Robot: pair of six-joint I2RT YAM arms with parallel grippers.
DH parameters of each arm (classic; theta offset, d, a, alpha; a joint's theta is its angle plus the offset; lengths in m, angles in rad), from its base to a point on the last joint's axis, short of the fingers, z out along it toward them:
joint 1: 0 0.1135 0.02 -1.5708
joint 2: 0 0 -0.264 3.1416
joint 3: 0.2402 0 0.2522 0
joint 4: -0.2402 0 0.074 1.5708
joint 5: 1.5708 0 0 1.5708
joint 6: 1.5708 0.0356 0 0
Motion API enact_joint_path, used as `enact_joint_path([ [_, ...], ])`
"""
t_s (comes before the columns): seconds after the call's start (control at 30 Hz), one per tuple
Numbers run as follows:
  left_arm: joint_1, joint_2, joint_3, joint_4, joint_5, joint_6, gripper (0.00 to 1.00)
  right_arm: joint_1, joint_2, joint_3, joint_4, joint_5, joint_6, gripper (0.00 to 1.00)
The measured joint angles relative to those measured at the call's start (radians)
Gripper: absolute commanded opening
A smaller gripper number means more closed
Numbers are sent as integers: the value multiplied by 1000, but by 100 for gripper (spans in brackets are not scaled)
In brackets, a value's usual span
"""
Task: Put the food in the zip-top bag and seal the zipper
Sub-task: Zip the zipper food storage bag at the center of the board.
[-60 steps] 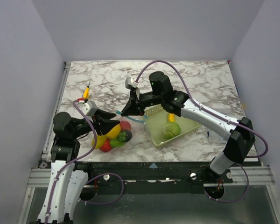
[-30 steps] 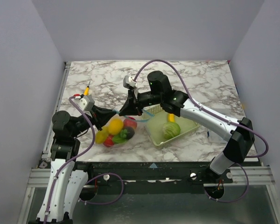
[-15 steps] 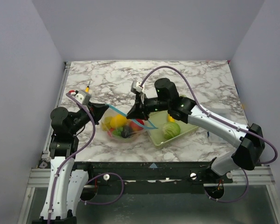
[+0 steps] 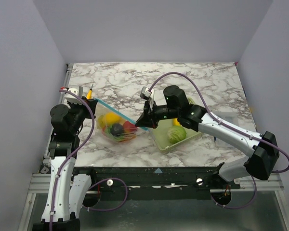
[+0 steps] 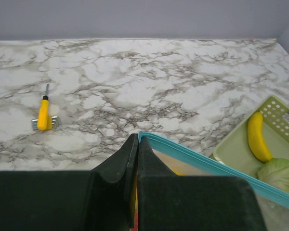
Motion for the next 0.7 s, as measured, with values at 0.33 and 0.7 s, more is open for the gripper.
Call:
enact_joint_path([
  [0.33, 6, -1, 2, -32, -185, 29, 0, 0, -5, -22, -16, 17, 27, 1],
  [0.7, 9, 11, 14, -93, -295, 45, 0, 0, -3, -27, 6, 53, 88, 55],
])
